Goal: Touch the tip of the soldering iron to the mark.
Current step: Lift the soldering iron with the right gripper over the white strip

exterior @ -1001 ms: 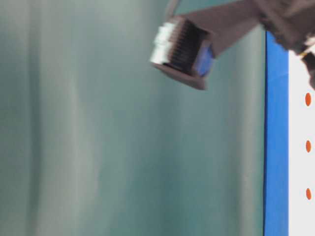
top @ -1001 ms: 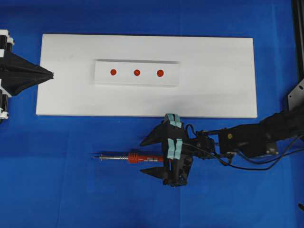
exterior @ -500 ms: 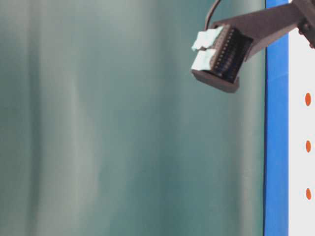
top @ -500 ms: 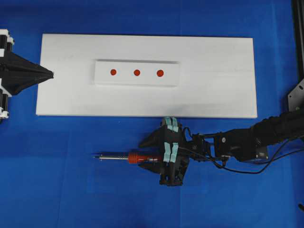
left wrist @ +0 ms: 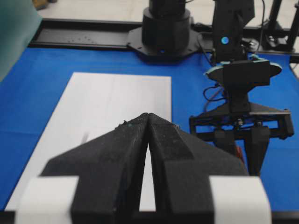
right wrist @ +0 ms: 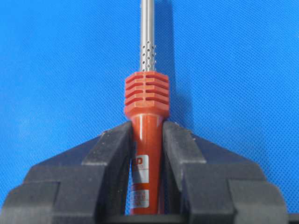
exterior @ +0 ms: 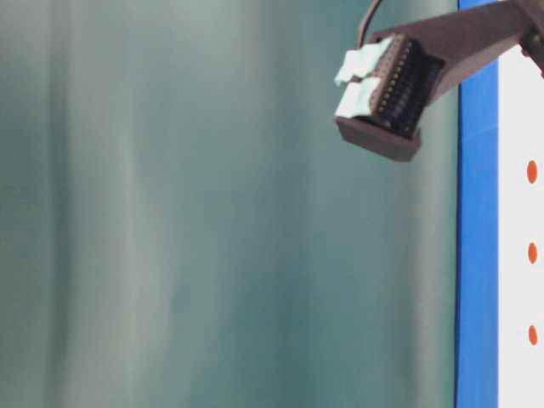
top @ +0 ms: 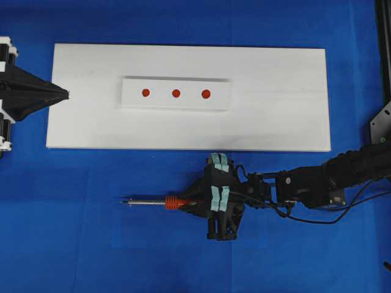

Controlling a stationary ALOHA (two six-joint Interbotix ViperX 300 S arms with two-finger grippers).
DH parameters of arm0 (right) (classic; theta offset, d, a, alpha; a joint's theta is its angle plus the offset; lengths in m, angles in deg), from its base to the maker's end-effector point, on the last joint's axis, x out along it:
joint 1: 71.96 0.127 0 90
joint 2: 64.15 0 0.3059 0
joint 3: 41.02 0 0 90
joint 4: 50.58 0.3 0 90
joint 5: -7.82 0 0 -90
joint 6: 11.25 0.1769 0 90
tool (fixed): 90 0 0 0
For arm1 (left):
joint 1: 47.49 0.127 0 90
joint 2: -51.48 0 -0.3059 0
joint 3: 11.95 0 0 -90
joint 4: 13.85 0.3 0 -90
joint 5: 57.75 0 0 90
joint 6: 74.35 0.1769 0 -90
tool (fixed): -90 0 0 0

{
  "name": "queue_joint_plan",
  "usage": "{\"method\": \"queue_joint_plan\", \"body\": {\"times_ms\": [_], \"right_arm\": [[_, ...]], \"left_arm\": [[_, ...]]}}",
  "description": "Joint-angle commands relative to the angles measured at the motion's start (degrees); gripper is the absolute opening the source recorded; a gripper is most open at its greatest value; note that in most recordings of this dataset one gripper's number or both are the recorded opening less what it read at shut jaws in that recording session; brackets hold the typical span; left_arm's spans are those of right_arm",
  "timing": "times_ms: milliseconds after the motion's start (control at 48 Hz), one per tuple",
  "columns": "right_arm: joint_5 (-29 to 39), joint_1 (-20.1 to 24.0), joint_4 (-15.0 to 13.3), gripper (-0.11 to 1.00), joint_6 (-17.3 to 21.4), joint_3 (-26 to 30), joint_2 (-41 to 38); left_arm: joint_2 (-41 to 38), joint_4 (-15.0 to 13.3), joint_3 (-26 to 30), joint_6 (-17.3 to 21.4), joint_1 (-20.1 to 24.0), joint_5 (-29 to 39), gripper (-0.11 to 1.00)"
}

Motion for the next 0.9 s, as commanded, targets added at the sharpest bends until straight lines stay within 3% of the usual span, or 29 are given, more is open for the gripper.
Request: {"method": "queue_joint_plan", "body": {"times_ms": [0, 146, 542, 876], "right_arm": [[0.18, 0.0, -0.18, 0.06, -0.09, 0.26, 2.99], [4.39, -1.14, -0.18, 0.06, -0.7, -0.62, 9.05], [23.2, -5.36, -0.18, 0.06, -6.77, -0.35, 25.4], [29.88, -6.42, -2.99, 0.06, -7.38, 0.44, 33.66]], "left_arm": [[-0.18, 0.09, 0.44, -0.09, 0.18, -0.53, 0.02], [-0.26, 0.09, 0.44, -0.09, 0.18, -0.53, 0.02], [-0.18, 0.09, 0.44, -0.26, 0.18, -0.62, 0.02], [-0.18, 0.09, 0.53, -0.26, 0.18, -0.7, 0.02]]}}
